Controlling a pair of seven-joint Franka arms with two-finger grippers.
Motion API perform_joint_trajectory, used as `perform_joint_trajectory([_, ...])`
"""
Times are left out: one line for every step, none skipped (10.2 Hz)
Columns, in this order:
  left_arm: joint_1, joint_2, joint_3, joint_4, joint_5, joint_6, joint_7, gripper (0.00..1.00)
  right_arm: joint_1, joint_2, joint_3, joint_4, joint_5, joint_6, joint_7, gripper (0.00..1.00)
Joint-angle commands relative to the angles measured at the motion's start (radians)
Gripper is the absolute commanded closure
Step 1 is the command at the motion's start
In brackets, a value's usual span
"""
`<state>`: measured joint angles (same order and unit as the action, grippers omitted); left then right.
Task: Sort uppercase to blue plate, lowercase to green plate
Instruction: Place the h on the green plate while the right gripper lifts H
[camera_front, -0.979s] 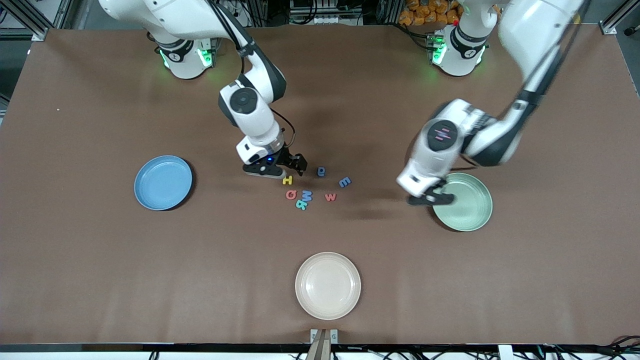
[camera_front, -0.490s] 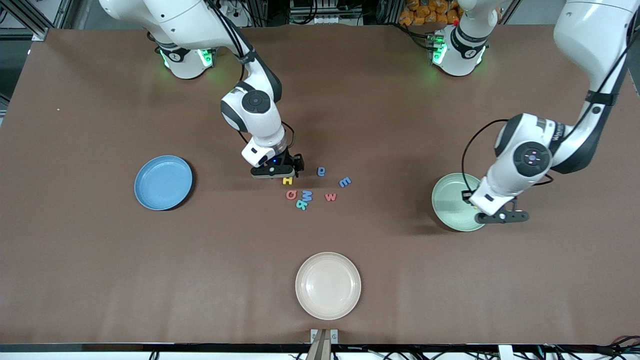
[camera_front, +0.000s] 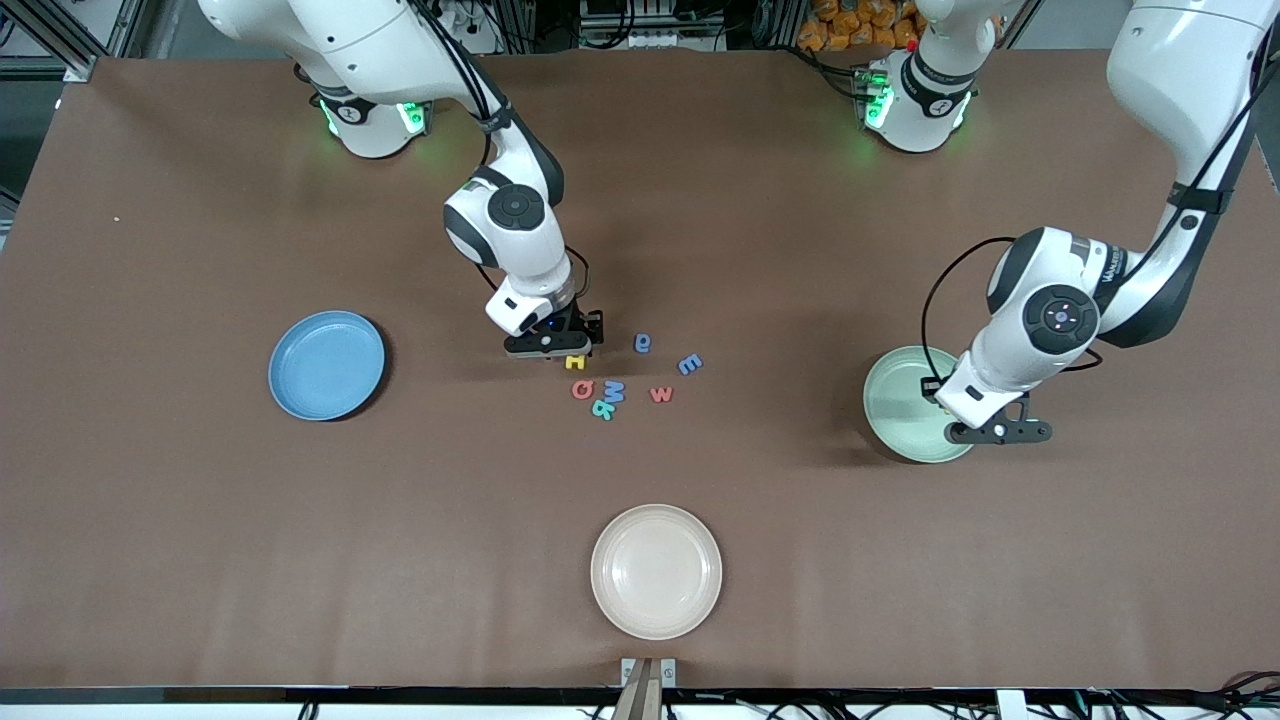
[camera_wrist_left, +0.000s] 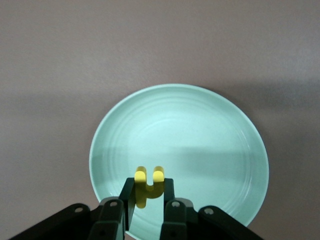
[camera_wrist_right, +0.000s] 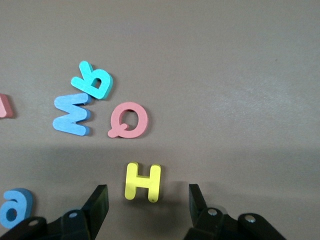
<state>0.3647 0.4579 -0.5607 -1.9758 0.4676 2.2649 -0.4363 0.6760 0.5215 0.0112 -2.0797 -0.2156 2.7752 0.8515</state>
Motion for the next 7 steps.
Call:
perform_joint_trajectory([0.006,0.01,-0.007,0.002,0.003,-0.007,0.007,0.18,0.004,0.047,0.001,0.047,-0.027,0.009,0.047,0.3])
perform_joint_trajectory([0.002,0.022,-0.007,0.0,0.005,-0.007,0.004,0.0,0.004,0.052,0.001,0.052,-0.025,0.009,0.049,0.33])
perform_joint_trajectory([-0.004,0.022,-0.007,0.002,0.005,-0.007,-0.002,0.0,0.002,0.054,0.001,0.056,-0.025,0.009,0.05,0.35])
perform_joint_trajectory([-0.004,0.025,-0.007,0.008,0.005,-0.005,-0.001,0.0,0.002,0.055,0.001,0.056,-0.025,0.009,0.05,0.4])
perform_joint_trajectory([-0.004,0.031,-0.007,0.017,0.005,-0.005,0.004,0.0,0.002,0.057,0.003,0.056,-0.025,0.009,0.05,0.46])
perform_joint_trajectory([-0.004,0.031,-0.007,0.031,0.005,-0.005,0.004,0.0,0.002,0.057,0.001,0.056,-0.025,0.009,0.05,0.5])
perform_joint_trajectory([-0.004,0.033,-0.008,0.037,0.005,-0.002,0.004,0.0,0.002,0.058,0.001,0.056,-0.025,0.009,0.05,0.54])
